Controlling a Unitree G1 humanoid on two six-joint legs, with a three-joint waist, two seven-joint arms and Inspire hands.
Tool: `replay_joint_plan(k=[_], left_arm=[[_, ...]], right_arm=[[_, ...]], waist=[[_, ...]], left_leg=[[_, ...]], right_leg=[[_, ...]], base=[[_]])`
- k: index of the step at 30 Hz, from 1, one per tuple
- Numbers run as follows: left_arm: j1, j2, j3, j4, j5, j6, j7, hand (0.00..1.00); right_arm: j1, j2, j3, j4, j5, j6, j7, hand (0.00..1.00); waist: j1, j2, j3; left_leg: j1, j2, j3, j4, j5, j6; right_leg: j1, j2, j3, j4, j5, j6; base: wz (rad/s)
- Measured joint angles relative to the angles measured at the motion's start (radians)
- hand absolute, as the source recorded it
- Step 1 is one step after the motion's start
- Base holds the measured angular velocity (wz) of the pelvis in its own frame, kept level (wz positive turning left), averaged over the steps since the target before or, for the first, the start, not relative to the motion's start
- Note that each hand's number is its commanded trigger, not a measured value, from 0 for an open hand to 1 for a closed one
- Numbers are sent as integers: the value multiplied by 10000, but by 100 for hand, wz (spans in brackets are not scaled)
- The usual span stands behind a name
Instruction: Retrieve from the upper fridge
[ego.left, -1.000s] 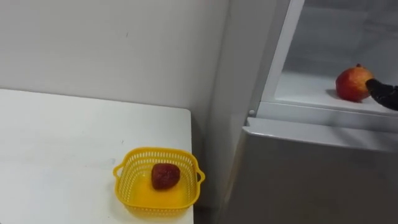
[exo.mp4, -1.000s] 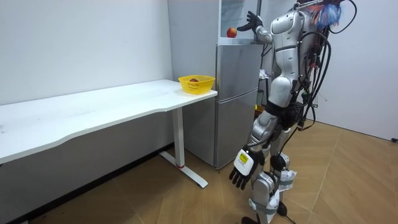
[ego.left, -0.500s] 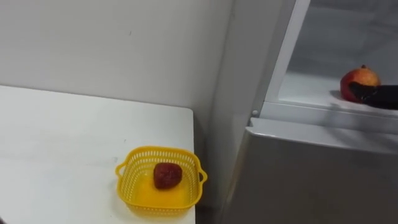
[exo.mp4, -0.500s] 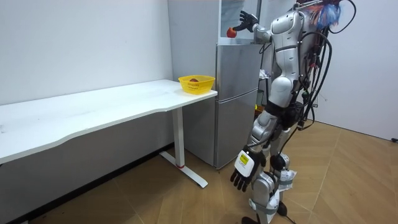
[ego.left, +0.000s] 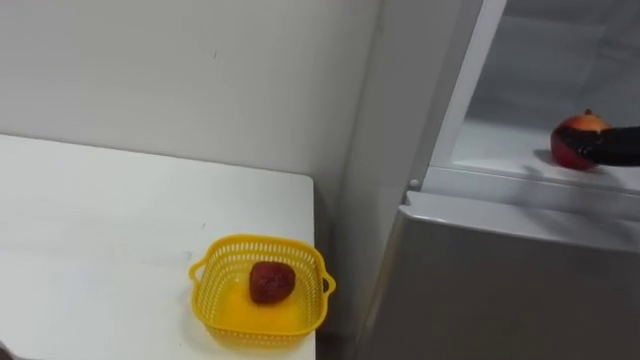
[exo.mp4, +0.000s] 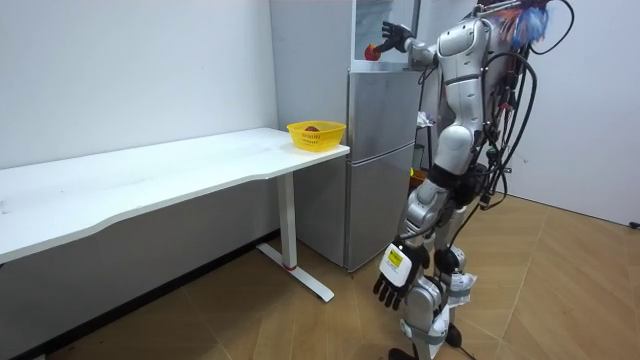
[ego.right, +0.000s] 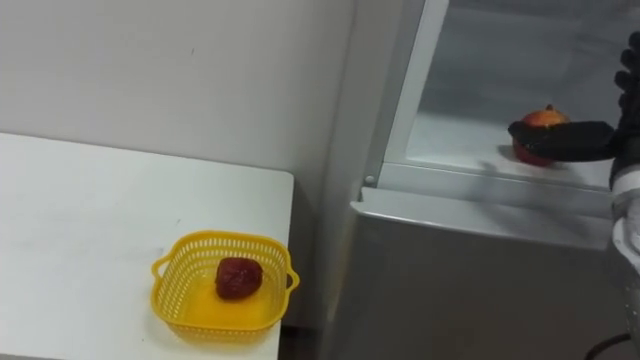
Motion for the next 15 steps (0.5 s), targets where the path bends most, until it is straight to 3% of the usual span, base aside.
replay_joint_plan(k=[2,11,15], left_arm=[[29,9,3,-116,-1,54,-2,0],[25,153,6,-157,-10,72,-15,0],[36,180,5,-154,-20,71,28,0]], right_arm=[[0,-105,94,554,26,177,194,0],[-55,-144,95,1083,293,193,515,0],[-78,-144,95,1240,301,195,646,0]], waist=[[1,2,8],[-7,-126,-50],[-10,-120,-27]], left_leg=[[-34,-16,-43,5,1,2],[-73,-24,-59,69,2,2],[-16,-26,-106,68,1,2]], right_leg=[[-10,-11,-22,0,-2,2],[-13,-21,-56,0,-4,6],[79,-23,-90,-14,-4,6]], base=[[5],[0],[2]])
